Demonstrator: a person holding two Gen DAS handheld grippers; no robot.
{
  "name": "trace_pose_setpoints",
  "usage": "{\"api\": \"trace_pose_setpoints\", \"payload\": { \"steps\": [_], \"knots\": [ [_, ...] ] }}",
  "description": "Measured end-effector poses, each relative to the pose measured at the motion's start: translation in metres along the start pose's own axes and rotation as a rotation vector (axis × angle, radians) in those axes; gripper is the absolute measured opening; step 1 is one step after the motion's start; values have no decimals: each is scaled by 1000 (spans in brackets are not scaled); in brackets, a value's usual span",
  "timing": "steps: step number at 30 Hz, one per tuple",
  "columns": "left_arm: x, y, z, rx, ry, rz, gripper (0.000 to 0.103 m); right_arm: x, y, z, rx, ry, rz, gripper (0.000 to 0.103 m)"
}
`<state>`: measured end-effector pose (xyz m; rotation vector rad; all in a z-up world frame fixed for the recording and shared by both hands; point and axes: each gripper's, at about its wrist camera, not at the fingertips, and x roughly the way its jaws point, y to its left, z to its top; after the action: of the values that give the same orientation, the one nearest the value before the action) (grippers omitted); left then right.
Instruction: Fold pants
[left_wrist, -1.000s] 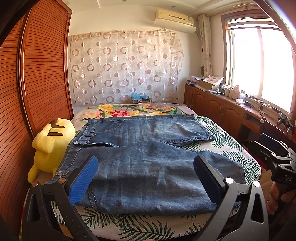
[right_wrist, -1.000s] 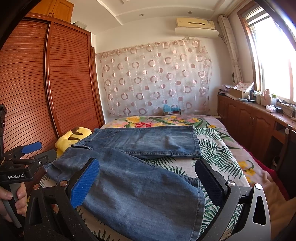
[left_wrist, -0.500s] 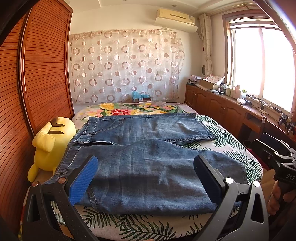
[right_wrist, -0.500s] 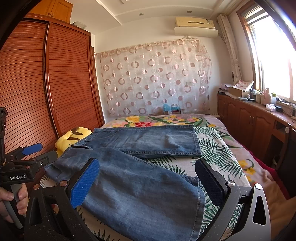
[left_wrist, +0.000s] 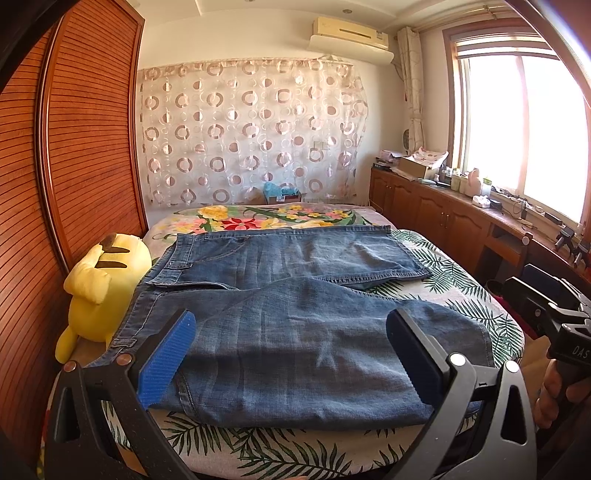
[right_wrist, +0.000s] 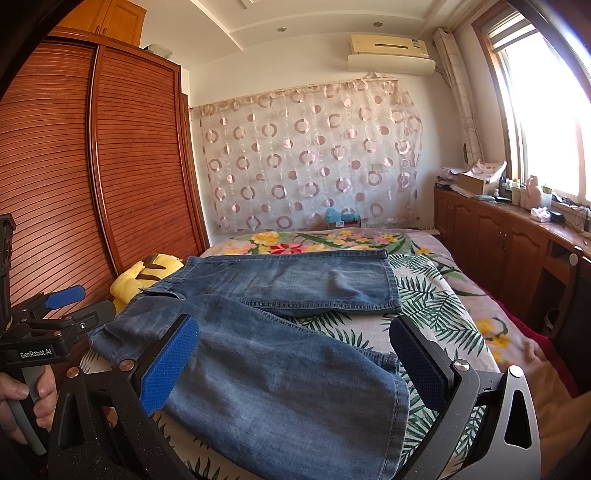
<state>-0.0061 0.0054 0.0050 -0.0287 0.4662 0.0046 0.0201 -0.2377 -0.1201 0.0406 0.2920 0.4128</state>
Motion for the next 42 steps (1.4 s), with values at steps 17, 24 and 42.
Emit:
{"api": "trace_pose_setpoints", "payload": {
  "steps": [17,24,42],
  "knots": [
    [1,-1,-1,0,2,-1,103,0,2,0,-5,-1,2,103],
    [13,7,-8,-9,41,10,103,9,-1,-4,-6,34,8,103],
    [42,60,-36,-75,142,102,103,40,-7,1,-47,174,-34,103]
  ]
}}
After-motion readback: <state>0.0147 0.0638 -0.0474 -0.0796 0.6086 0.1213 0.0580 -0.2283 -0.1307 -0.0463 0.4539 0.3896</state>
